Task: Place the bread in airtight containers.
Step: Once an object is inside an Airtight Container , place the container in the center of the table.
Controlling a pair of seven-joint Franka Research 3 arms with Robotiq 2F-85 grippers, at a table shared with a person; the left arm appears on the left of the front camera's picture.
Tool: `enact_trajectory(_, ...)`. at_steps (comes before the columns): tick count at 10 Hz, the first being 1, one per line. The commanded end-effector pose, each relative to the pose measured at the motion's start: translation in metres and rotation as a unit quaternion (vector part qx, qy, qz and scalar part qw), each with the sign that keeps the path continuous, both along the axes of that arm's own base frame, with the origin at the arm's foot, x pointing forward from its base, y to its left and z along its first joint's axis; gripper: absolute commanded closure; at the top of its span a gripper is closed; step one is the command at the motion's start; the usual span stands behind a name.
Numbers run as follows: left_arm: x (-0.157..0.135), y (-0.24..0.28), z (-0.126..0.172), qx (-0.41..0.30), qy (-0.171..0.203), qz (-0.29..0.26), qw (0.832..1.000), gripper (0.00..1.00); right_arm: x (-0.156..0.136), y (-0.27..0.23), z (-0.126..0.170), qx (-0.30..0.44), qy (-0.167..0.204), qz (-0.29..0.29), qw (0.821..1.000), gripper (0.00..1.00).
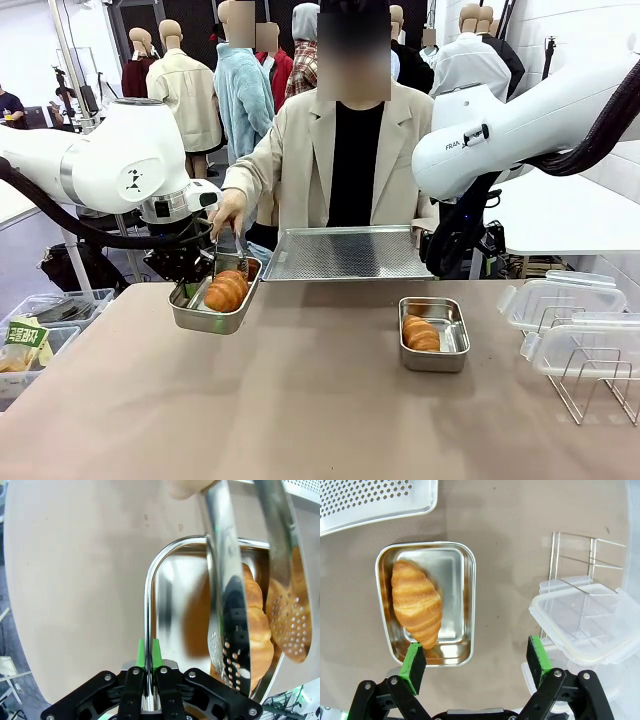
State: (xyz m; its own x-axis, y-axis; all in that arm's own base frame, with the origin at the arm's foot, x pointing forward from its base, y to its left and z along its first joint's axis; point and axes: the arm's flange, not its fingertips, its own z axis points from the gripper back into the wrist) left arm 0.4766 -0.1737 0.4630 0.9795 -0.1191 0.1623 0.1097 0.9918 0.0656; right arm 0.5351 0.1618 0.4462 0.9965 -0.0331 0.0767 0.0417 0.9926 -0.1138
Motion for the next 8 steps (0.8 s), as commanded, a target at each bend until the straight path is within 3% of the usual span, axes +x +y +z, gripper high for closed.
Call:
enact_trajectory(1, -0.0022, 0.0023, 0.0034, 0.007, -0.006, -0.003, 1.0, 1.0, -0.0018, -0.0011, 0.0002, 0.007, -0.001, 0.001, 1.0, 0.0)
enact_trajectory(8, -0.0022, 0.0023, 0.0034, 0.007, -0.006, -0.003, 1.0, 1.0, -0.0018, -0.0011, 0.0002, 0.007, -0.001, 0.001, 1.0, 0.0)
